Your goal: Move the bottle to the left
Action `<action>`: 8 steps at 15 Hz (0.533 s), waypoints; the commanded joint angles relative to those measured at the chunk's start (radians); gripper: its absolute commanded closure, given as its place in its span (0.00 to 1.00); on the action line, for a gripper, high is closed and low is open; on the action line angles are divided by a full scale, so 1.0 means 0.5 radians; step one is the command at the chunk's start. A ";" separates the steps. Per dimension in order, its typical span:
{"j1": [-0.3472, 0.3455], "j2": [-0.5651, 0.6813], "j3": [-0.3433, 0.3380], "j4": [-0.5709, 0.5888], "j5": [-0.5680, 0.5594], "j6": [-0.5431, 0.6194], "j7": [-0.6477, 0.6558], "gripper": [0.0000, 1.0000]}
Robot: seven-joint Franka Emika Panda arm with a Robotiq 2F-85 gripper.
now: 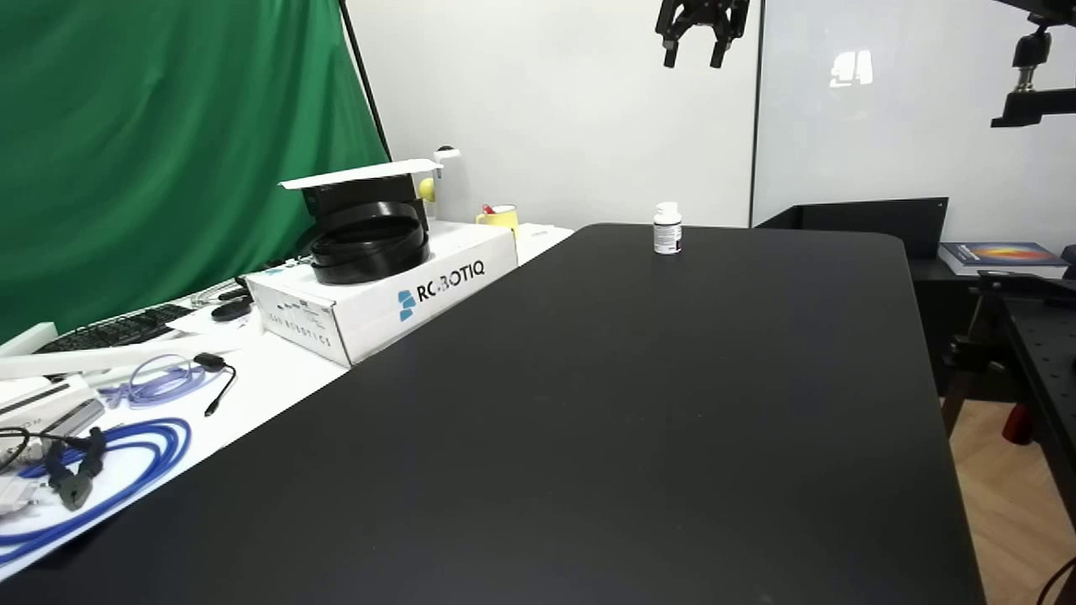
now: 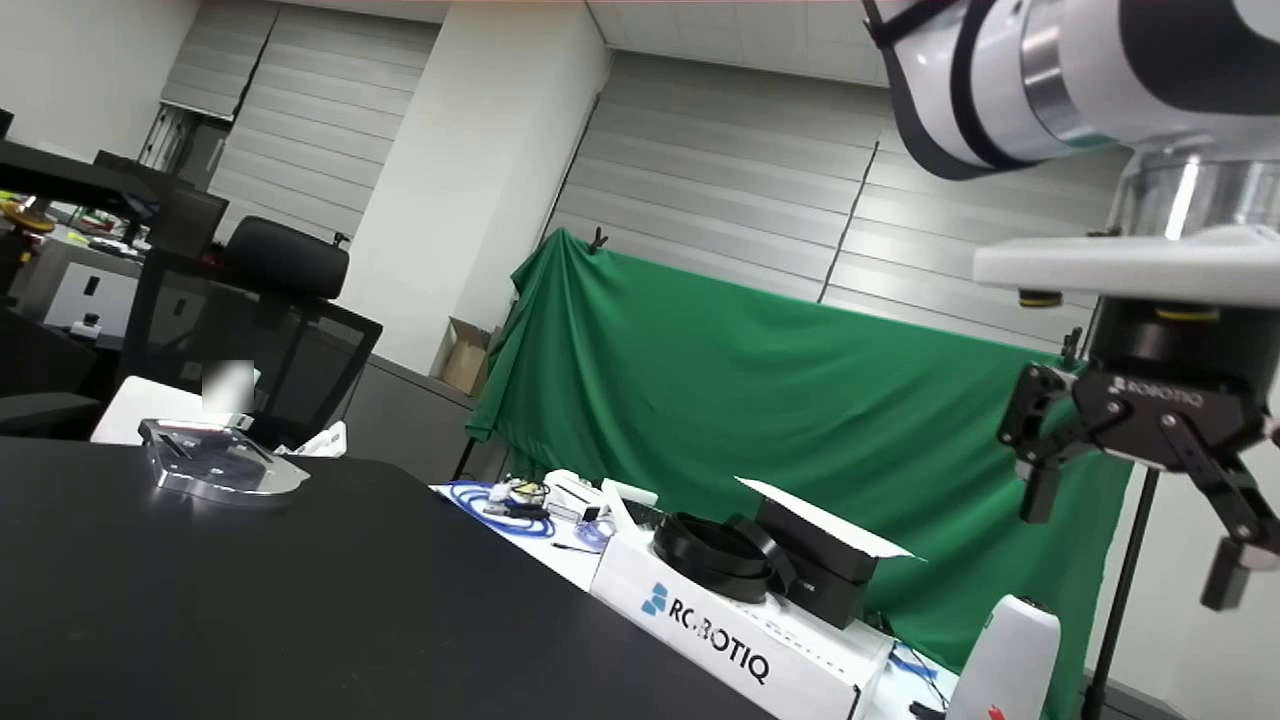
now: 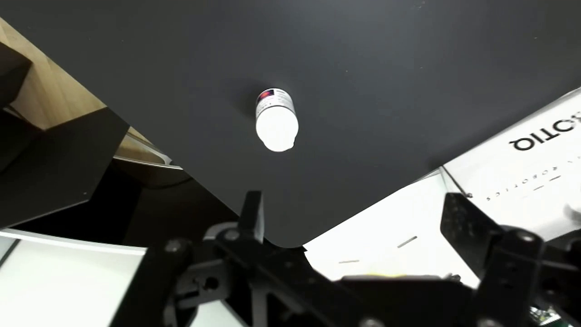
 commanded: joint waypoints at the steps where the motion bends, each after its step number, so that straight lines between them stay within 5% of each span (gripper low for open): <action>1: -0.049 0.063 0.025 0.050 0.004 0.004 0.005 0.00; 8: -0.071 0.153 0.037 0.140 0.006 0.013 0.008 0.00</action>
